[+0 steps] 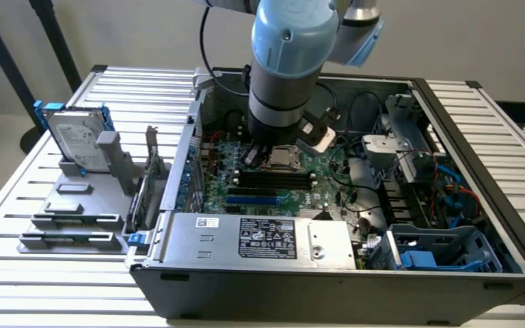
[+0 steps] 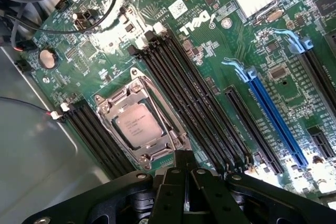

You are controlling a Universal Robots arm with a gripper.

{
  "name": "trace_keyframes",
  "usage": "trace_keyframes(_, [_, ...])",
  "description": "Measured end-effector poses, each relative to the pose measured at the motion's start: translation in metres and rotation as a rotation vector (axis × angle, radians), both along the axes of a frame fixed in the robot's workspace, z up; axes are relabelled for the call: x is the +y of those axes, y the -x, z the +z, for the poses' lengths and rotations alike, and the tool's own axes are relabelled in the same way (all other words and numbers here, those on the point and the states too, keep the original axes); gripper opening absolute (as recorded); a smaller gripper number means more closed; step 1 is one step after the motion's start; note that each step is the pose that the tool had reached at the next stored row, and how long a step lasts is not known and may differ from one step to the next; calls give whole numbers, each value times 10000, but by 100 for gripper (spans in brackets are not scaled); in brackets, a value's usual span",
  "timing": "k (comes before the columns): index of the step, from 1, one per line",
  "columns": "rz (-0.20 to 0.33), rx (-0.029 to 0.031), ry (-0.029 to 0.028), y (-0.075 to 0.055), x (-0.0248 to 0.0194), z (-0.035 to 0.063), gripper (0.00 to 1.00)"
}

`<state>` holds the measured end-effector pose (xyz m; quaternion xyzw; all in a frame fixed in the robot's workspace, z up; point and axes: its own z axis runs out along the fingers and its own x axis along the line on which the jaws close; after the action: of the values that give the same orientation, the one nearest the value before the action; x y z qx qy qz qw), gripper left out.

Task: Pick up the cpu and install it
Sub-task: 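Install the first cpu locking lever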

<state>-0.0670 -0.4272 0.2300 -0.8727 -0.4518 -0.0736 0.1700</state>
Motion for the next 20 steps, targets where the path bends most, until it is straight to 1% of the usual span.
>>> trace_keyframes(3, [-1,12,-1,10,22,-23,11])
trace_keyframes(8, [-6,76,19,38,35,-61,11])
trace_keyframes(13, [-12,106,70,54,61,-119,11])
trace_keyframes(20, [-12,152,177,74,104,-189,11])
